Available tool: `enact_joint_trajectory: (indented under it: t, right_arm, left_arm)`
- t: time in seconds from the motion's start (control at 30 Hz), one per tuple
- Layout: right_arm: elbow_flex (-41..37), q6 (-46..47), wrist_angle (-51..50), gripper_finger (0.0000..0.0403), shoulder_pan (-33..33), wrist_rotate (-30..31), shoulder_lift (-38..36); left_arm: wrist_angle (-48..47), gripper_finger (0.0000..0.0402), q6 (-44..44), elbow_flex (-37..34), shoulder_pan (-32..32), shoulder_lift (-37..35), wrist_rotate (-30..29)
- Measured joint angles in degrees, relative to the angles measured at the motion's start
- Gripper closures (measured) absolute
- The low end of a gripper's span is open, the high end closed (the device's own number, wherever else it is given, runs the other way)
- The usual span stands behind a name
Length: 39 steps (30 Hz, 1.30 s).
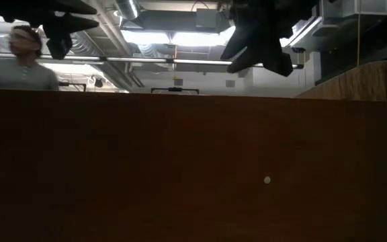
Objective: Pick & Place Tea
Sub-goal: Put the violet tea bag into the right section of the wooden organizer
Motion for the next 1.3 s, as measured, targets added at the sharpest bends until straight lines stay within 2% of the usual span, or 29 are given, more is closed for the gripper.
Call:
enact_joint_trajectory:
  t: [0.17, 0.33, 0.6, 0.73, 0.9, 1.17, 1.3]
  right_arm:
    - [0.6, -1.7, 0.0, 0.0291, 1.0, 0.1, 2.4]
    - [3.4, -6.4, 0.0, 0.0291, 1.0, 0.2, 6.3]
    - [7.1, -9.2, 0.1, 0.0291, 0.7, -0.4, 12.2]
    - [7.1, -9.2, 0.0, 0.0291, 0.7, -0.4, 13.1]
    - [6.6, -7.5, 0.9, 0.0291, 0.7, -0.4, 13.0]
    - [6.6, -6.3, 2.7, 0.0291, 0.7, -0.4, 13.0]
    - [6.6, -5.6, 4.2, 0.0291, 0.7, -0.4, 13.2]
  left_arm:
    - [0.0, 0.0309, -6.8, 1.8, 0.0, 10.1, 5.2]
    - [0.6, 0.0309, -17.7, 1.8, 0.1, 19.6, 6.9]
    - [6.9, 0.0309, -23.8, 1.8, 0.1, 34.0, 10.9]
    - [11.7, 0.0313, -25.5, 1.8, 0.0, 40.1, 12.8]
    - [19.9, 0.0340, -25.7, 2.2, 0.0, 47.3, 15.1]
    - [19.7, 0.0393, -25.0, 6.4, 0.0, 57.3, 15.1]
    - [19.7, 0.0398, -25.0, 8.2, 0.0, 61.9, 15.1]
